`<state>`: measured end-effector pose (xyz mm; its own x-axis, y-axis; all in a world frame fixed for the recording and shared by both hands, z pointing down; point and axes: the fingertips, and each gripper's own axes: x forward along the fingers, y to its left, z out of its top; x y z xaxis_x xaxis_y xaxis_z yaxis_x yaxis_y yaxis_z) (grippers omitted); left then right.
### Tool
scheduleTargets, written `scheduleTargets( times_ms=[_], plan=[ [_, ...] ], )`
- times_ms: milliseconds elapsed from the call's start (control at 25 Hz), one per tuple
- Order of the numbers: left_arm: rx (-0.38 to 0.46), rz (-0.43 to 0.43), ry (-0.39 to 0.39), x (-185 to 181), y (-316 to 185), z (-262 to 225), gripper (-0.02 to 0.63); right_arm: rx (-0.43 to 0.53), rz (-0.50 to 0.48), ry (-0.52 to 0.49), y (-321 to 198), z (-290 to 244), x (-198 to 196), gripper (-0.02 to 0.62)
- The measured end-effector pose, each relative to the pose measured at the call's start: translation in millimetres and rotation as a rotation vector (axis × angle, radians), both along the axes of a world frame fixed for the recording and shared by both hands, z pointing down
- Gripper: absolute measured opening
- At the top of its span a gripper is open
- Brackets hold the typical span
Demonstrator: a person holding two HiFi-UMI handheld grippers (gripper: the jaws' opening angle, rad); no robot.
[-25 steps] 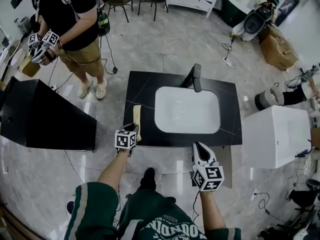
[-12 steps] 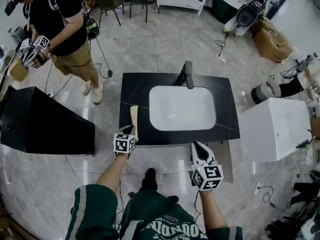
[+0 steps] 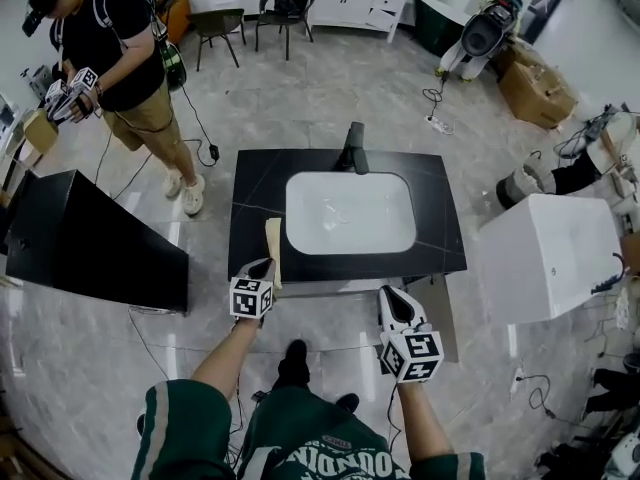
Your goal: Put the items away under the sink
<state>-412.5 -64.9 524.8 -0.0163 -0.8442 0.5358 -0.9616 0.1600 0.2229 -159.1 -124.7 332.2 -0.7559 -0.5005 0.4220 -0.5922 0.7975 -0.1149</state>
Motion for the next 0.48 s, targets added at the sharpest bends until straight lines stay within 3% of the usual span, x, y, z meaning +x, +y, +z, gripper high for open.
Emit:
scheduleTargets(
  times_ms=[280, 480],
  plan=[
    [0.067, 0.002, -0.014, 85, 18, -41, 0.012, 0.023, -0.013, -0.034, 22, -13, 76, 0.043],
    [0.084, 0.048, -0.007, 164, 32, -52, 0.012, 0.020, -0.012, -0.061, 41, -13, 130, 0.044]
  ],
)
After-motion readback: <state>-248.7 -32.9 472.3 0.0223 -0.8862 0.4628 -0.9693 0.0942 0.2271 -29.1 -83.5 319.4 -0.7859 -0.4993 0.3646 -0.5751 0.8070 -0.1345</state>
